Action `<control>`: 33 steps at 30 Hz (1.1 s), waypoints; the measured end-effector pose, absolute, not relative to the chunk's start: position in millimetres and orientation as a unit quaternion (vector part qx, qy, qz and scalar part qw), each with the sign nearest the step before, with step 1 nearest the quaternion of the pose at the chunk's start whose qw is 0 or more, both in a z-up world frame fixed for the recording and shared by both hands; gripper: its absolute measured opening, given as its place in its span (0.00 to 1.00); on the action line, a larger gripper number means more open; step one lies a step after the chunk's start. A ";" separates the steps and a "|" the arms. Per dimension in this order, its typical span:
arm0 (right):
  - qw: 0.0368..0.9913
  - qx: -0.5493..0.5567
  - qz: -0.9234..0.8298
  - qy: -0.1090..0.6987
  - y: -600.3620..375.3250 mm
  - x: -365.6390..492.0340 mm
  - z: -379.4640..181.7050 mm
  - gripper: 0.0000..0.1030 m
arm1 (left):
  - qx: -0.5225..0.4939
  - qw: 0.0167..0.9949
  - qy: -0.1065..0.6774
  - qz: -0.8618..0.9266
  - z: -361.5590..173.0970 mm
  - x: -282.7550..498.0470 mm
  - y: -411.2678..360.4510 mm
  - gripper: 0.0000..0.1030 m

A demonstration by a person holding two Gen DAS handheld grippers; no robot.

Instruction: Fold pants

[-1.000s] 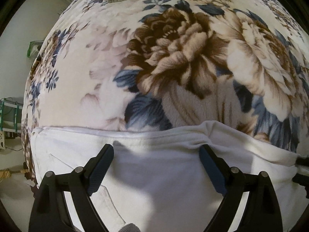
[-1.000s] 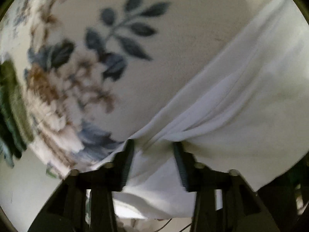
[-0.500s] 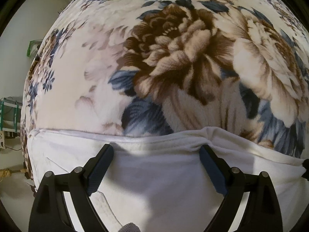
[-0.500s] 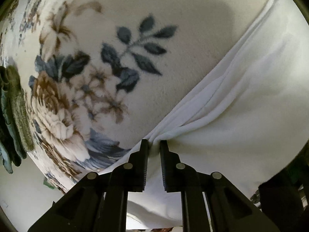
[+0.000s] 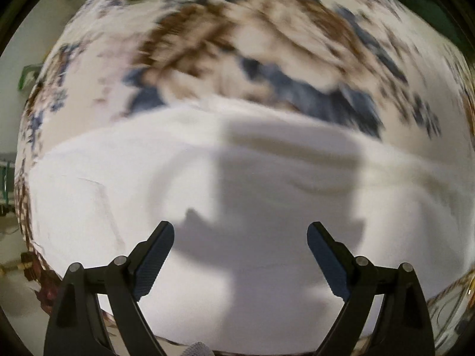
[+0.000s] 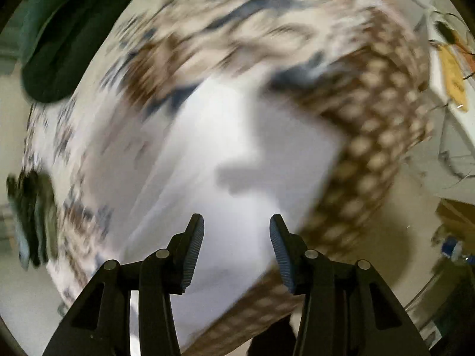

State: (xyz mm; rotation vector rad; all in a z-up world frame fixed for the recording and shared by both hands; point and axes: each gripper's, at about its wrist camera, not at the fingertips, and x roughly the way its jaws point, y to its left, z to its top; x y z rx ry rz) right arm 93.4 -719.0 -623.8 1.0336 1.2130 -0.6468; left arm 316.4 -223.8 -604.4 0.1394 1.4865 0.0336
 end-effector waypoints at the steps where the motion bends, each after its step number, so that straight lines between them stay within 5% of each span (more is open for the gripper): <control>1: 0.659 0.450 -0.286 0.531 -735.1 92.4 -623.4 0.48 | 0.068 0.733 0.677 0.012 -607.5 315.2 -232.7 0.90; 8: 0.689 0.359 -0.199 0.597 -789.0 183.8 -661.5 0.53 | 0.119 0.744 0.658 0.007 -612.9 326.9 -292.7 0.90; 15: 0.651 0.407 -0.075 0.636 -778.4 241.3 -711.8 0.58 | 0.151 0.733 0.663 -0.009 -624.1 328.4 -331.9 0.90; 18: 0.700 0.379 -0.043 0.604 -768.8 250.7 -693.7 0.39 | 0.160 0.732 0.662 -0.013 -626.3 327.7 -342.7 0.90; 23: 0.767 0.373 -0.094 0.514 -786.0 217.5 -650.6 0.44 | 0.155 0.729 0.666 -0.013 -632.1 328.2 -342.5 0.90; 26: 0.746 0.383 -0.150 0.524 -801.2 180.1 -654.2 0.58 | 0.145 0.727 0.670 -0.015 -630.2 327.9 -344.0 0.90; 33: 0.666 0.533 -0.158 0.497 -787.6 68.1 -691.2 0.61 | 0.121 0.717 0.686 -0.017 -639.3 335.7 -334.6 0.91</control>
